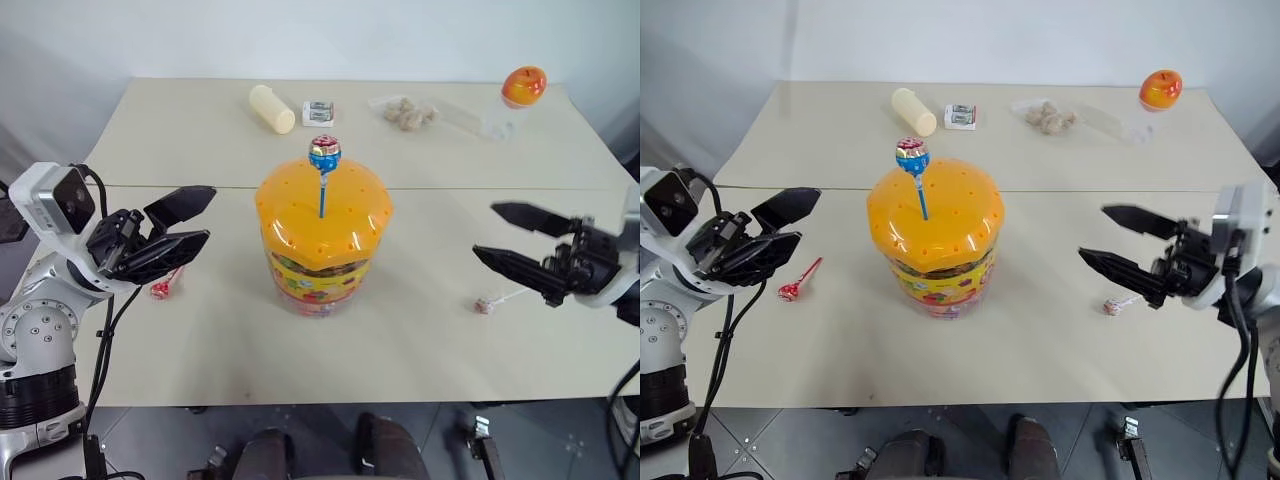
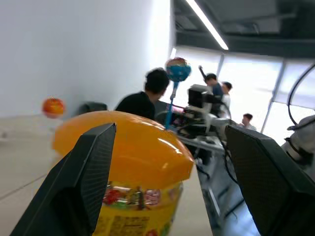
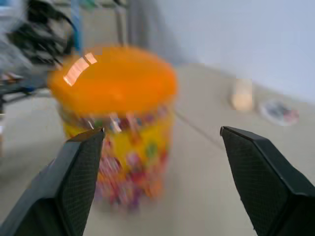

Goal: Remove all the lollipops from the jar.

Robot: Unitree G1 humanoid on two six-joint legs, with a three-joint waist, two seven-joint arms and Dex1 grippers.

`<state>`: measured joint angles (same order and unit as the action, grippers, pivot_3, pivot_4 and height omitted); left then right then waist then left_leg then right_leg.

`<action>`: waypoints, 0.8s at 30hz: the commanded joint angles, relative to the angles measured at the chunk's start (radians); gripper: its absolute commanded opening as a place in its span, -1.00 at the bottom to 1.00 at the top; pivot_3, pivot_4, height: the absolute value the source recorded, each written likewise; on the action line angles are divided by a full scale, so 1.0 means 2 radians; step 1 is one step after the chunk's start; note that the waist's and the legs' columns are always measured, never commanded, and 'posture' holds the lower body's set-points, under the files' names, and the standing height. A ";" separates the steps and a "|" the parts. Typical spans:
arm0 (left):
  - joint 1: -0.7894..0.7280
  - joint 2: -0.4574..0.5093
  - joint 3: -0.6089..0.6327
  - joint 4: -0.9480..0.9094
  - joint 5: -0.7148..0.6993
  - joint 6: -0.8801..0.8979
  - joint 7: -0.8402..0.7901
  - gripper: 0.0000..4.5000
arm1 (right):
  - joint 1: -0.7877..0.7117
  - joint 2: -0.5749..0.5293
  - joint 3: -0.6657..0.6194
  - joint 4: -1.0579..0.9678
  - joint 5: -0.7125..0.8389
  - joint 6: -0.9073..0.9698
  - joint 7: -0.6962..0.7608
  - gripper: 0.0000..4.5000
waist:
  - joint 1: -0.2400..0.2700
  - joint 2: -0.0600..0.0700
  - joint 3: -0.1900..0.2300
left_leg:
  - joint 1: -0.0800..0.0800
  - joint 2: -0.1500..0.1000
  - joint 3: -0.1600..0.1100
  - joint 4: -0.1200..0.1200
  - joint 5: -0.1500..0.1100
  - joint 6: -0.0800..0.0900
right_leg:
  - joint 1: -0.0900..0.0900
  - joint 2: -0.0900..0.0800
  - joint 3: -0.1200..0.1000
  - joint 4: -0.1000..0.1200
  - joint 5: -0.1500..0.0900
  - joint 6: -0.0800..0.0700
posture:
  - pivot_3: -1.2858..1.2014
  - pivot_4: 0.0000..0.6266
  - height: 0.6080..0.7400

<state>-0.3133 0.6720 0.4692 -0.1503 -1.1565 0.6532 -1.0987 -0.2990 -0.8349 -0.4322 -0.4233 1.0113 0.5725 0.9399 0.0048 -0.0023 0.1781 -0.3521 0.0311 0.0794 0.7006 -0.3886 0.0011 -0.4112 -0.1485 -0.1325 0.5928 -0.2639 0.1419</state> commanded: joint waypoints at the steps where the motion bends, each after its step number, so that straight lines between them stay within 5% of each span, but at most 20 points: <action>1: 0.024 -0.015 0.027 -0.002 -0.019 0.001 0.028 0.67 | -0.086 0.027 0.079 -0.040 0.017 0.022 -0.043 0.76 | -0.003 0.000 0.000 | 0.000 0.000 0.000 0.000 0.000 0.000 | 0.000 0.000 0.000 0.000 0.000 0.000 | 0.03 -0.52 1.00; 6: 0.046 -0.027 0.011 -0.030 -0.008 -0.009 0.020 0.67 | -0.194 0.064 0.187 -0.008 -0.051 0.037 -0.047 0.76 | 0.001 0.000 0.000 | -0.001 0.000 -0.001 0.000 0.000 0.000 | 0.000 0.000 0.000 0.000 0.000 0.000 | 0.03 -0.52 1.00; 12: 0.041 -0.041 0.005 -0.047 -0.011 -0.016 0.027 0.67 | -0.246 0.096 0.230 -0.014 -0.027 0.095 -0.062 0.76 | 0.000 0.000 0.000 | -0.001 -0.001 -0.001 0.000 0.000 0.000 | 0.000 0.000 -0.001 0.000 0.000 0.000 | 0.03 -0.52 1.00; 16: 0.033 -0.061 -0.001 -0.068 -0.024 -0.021 0.044 0.67 | -0.257 0.105 0.232 -0.003 -0.033 0.110 -0.071 0.36 | -0.004 0.000 0.000 | -0.001 -0.001 -0.001 0.000 0.000 0.000 | 0.000 0.000 -0.001 0.000 0.000 0.000 | 0.03 -0.52 1.00; 24: 0.016 -0.069 0.002 -0.069 -0.047 -0.018 0.064 0.67 | -0.263 0.120 0.226 0.009 -0.043 0.104 -0.071 -0.85 | -0.005 0.000 0.000 | -0.001 -0.001 -0.001 0.000 0.000 0.000 | 0.000 0.000 -0.001 0.000 0.000 0.000 | 0.03 -0.52 1.00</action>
<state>-0.2640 0.5255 0.4546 -0.2625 -1.2203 0.6308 -0.9720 -0.8093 -0.6033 0.0348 -0.3991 0.9270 0.7877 0.7973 -0.0057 -0.0027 0.1779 -0.3533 0.0299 0.0772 0.7001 -0.3888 0.0015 -0.4117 -0.1489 -0.1344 0.5932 -0.2638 0.1420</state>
